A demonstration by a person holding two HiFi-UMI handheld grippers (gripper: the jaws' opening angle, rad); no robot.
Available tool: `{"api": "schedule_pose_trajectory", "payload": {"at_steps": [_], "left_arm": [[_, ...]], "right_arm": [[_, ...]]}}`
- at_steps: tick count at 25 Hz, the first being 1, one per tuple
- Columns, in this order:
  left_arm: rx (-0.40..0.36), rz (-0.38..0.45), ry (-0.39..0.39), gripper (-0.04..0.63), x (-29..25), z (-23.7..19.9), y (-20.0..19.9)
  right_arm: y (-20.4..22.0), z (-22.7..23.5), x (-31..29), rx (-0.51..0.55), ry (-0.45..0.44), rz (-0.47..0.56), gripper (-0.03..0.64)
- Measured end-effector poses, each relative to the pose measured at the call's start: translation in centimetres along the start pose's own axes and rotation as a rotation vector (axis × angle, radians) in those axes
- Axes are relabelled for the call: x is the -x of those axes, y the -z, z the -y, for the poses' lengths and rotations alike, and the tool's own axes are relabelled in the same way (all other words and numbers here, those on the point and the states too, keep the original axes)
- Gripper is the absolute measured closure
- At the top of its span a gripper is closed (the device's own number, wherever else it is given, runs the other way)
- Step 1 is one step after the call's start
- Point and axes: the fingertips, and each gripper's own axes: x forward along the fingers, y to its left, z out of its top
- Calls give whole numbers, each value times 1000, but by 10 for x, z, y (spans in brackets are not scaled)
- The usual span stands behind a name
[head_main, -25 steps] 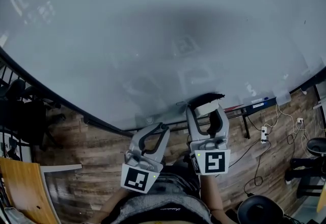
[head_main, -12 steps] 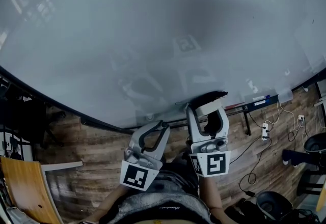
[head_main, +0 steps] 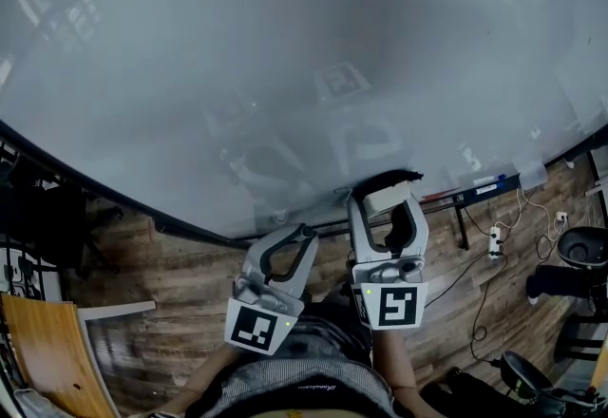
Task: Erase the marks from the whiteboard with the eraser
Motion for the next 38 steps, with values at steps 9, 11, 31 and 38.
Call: {"api": "schedule_pose_trajectory", "payload": {"at_steps": [9, 11, 31, 38], "left_arm": [[-19, 8, -23, 525, 20, -12, 1], [-10, 1, -36, 525, 23, -15, 2], [92, -52, -141, 525, 49, -32, 19], [94, -52, -145, 525, 43, -31, 18]], "right_arm": [[0, -24, -1, -8, 1, -15, 360], [-1, -29, -2, 0, -9, -19, 360], [-9, -108, -10, 84, -181, -3, 359], [-6, -90, -9, 150, -147, -8, 359]]}}
